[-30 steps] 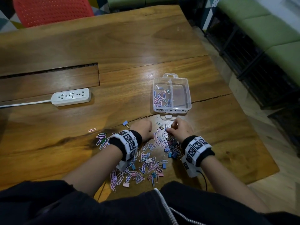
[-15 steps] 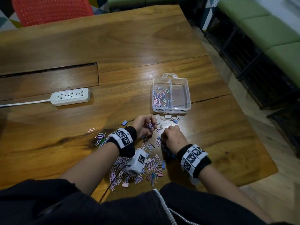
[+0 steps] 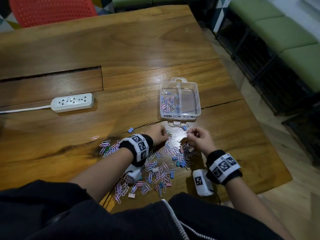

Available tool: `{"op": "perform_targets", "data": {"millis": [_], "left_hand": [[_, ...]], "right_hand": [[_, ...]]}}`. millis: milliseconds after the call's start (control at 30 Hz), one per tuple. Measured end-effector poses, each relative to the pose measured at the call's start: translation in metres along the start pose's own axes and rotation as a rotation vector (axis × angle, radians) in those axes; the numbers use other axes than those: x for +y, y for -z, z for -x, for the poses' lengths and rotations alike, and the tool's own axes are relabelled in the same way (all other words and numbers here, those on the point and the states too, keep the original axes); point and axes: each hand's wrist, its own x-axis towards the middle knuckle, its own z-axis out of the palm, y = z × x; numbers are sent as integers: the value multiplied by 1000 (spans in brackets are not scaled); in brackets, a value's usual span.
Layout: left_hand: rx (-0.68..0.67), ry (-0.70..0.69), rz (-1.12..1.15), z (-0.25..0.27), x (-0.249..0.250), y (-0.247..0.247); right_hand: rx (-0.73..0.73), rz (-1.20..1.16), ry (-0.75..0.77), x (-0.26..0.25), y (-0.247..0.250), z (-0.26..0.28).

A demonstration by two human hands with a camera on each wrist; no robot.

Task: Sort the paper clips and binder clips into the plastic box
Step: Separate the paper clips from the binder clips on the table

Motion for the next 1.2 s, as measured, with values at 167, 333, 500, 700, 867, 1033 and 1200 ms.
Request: {"op": "perform_targets", "data": {"millis": [167,333,500,700,867,1033,1200], "left_hand": [[-20,-18,-24,-3,0,4],[18,-44,-266,-5,4,-10],[-36,-93,-296,-1,13,-14],[-21,23,381,1,16,-5],[21,178,931,-6,9,12],[76,83,524,-11,10,17],[121,7,93,-24,6,15]], "right_hand": [[-120,-408,-144,3,18,6],[-159,-547,-211,14,24,4],[-75,-541,-255,18,30,-1],[64,244,-107,29,27,-10],[36,556,44,22,20,-10],[-62,626,78,18,23,-8],[-57,708,112,23,24,-6]]}}
